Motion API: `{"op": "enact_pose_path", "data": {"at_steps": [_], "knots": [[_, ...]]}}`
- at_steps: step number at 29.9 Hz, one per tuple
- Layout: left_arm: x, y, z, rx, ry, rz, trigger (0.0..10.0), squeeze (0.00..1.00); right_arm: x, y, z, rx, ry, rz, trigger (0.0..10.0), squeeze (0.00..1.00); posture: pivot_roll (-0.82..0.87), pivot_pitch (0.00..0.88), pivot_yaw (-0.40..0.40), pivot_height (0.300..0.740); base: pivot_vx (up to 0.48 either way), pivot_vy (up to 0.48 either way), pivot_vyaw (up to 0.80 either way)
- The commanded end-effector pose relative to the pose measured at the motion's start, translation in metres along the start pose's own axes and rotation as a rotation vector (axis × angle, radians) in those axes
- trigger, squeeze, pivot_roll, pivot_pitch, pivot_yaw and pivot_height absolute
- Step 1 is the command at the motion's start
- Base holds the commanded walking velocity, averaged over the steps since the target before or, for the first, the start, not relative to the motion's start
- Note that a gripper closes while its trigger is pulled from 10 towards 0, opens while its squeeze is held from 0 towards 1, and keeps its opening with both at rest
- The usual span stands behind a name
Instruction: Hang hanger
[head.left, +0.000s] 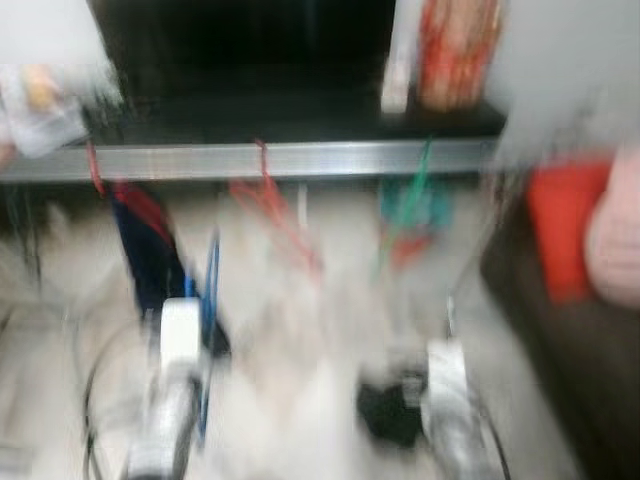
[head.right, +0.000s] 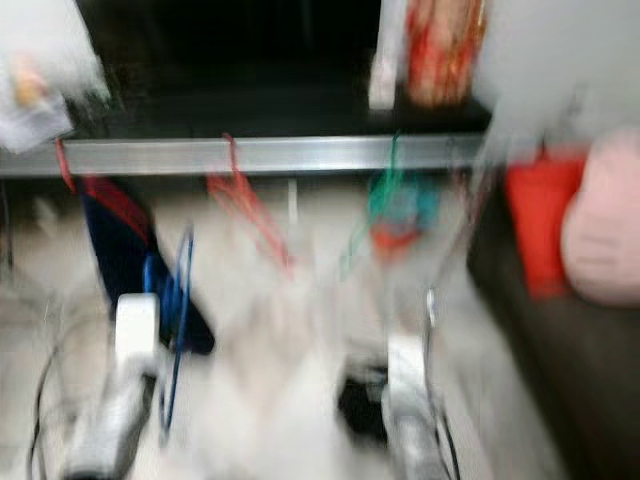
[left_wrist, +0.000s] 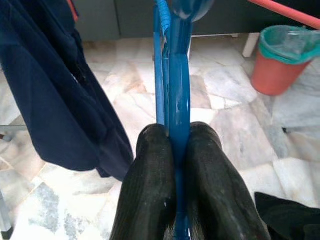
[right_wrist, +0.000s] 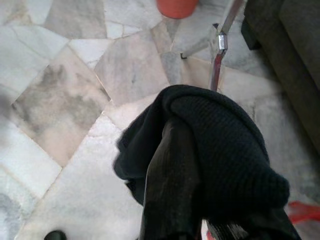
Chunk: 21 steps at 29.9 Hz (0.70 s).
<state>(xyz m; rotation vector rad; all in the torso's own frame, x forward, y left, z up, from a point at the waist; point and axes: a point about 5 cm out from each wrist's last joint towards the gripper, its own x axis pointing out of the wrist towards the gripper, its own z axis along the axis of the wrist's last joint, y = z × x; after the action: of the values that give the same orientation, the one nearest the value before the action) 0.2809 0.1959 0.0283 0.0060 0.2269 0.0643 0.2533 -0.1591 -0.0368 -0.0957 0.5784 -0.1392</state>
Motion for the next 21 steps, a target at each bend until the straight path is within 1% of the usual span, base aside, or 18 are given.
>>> {"op": "enact_pose_path", "data": {"at_steps": [1, 13, 21], "knots": [[0.000, 0.001, 0.001, 0.006, -0.003, 0.002, 10.0, 0.00, 0.000, -0.004, 0.001, 0.005, -0.010, -0.012, 10.0, 0.00, 0.01, 0.000, 0.008, 0.740, -0.311, 0.000, 0.00], [-0.001, 0.001, 0.002, 0.007, -0.003, 0.005, 10.0, 0.00, 0.001, -0.004, 0.002, 0.007, -0.013, -0.010, 10.0, 0.00, 0.02, 0.000, 0.009, 0.740, -0.309, 0.000, 0.00], [-0.001, 0.002, 0.002, 0.009, 0.001, 0.000, 10.0, 0.00, 0.004, -0.002, 0.012, 0.008, -0.039, -0.003, 10.0, 0.00, 0.02, 0.000, 0.009, 0.740, -0.314, 0.000, 0.00]]}}
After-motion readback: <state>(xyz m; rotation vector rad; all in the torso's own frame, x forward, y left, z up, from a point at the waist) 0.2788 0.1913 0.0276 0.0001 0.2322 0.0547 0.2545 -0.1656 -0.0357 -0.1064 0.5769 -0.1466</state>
